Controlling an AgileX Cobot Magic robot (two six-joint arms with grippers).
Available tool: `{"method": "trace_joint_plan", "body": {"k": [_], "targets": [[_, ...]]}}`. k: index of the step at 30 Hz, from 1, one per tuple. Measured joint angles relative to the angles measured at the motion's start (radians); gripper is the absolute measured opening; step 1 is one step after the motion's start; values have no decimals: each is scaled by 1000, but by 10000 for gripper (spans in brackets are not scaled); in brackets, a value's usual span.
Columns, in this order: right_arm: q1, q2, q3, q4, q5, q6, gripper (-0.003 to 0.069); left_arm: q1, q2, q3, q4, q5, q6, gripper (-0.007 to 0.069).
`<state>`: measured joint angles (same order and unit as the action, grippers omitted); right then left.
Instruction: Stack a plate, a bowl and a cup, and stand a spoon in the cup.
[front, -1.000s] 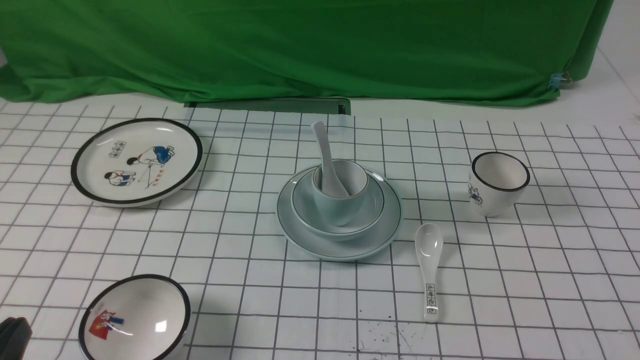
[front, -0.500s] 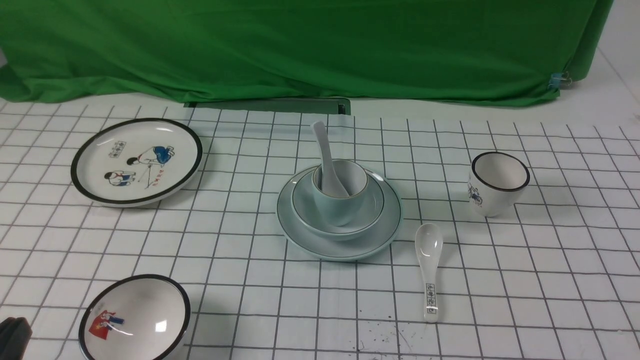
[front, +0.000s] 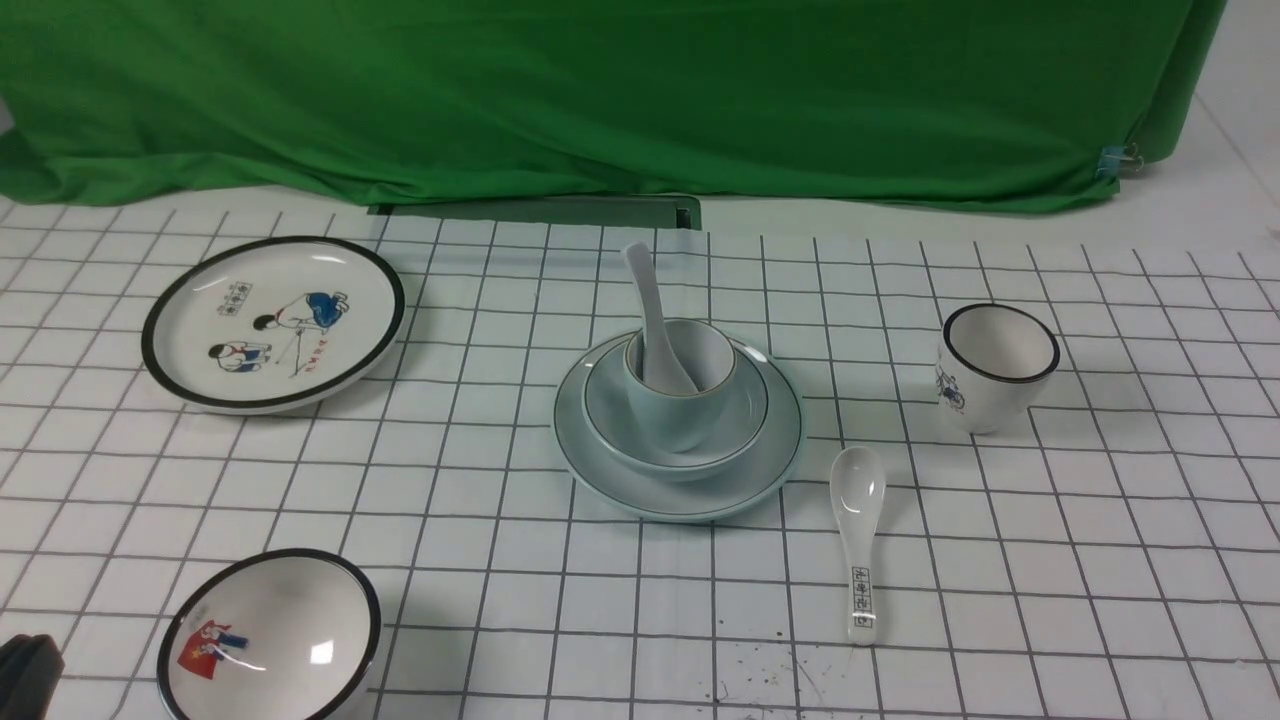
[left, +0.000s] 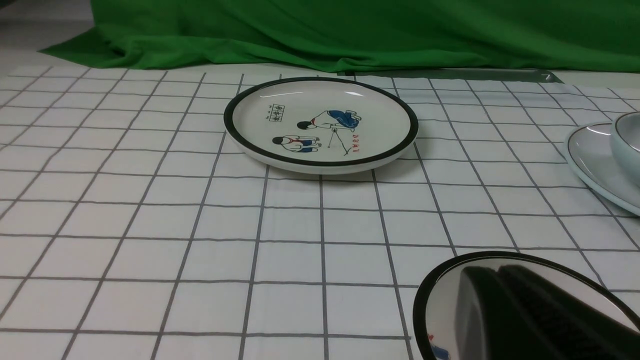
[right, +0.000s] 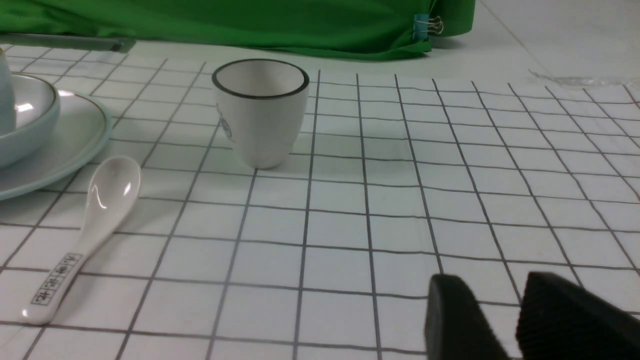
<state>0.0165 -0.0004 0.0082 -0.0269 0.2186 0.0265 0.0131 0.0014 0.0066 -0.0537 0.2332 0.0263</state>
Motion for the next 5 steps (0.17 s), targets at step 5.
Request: {"method": "trace_joint_plan", "body": {"k": [5], "targets": [[0,0,0,0,0,0,240,0,0,0,0,0,0,-29]]}}
